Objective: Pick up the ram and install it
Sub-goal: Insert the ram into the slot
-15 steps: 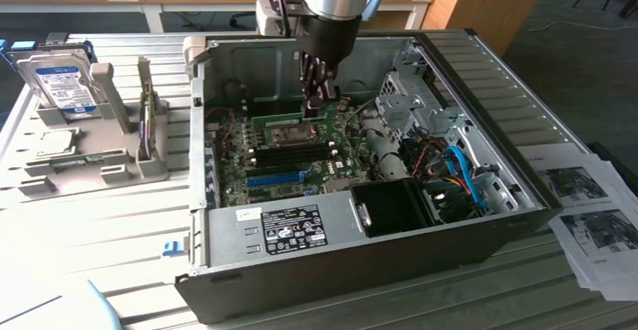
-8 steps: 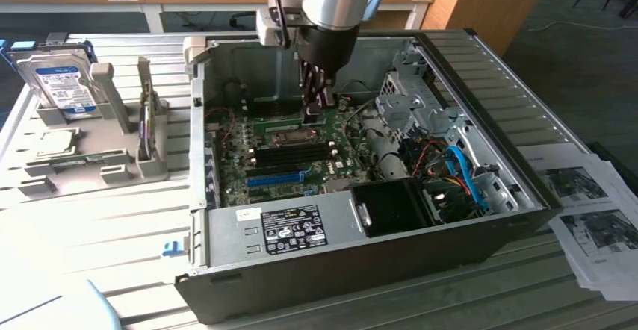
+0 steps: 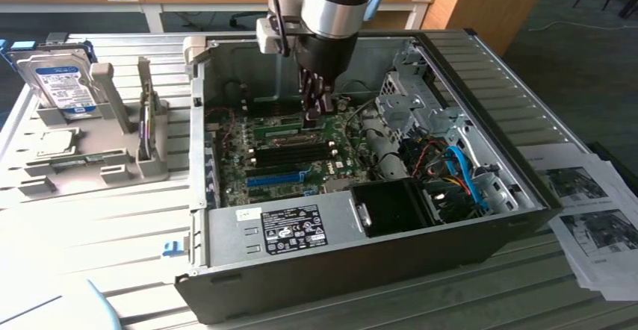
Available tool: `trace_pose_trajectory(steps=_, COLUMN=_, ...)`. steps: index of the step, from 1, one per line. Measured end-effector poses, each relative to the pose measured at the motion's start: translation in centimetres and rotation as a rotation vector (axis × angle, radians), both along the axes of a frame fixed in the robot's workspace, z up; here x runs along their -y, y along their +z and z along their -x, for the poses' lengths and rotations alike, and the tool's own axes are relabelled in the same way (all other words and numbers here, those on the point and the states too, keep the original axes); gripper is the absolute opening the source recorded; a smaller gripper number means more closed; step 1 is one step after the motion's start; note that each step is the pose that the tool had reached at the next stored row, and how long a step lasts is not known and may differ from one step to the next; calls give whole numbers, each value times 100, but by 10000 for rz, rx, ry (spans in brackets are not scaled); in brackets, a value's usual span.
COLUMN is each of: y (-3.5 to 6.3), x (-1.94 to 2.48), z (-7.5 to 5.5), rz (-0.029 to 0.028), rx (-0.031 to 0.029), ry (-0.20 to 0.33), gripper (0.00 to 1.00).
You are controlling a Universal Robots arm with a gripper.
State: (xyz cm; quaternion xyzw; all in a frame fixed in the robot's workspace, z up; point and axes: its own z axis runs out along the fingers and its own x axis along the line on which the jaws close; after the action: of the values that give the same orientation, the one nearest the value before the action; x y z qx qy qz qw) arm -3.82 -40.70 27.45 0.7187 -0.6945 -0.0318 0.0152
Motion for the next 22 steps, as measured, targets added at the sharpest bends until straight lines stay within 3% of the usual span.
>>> trace_pose_trajectory(steps=11, y=-123, x=0, z=0, rz=0, rx=0, ry=0, gripper=11)
trace_pose_trajectory(steps=22, y=-132, x=0, z=-21, rz=1, rx=0, ry=0, gripper=11)
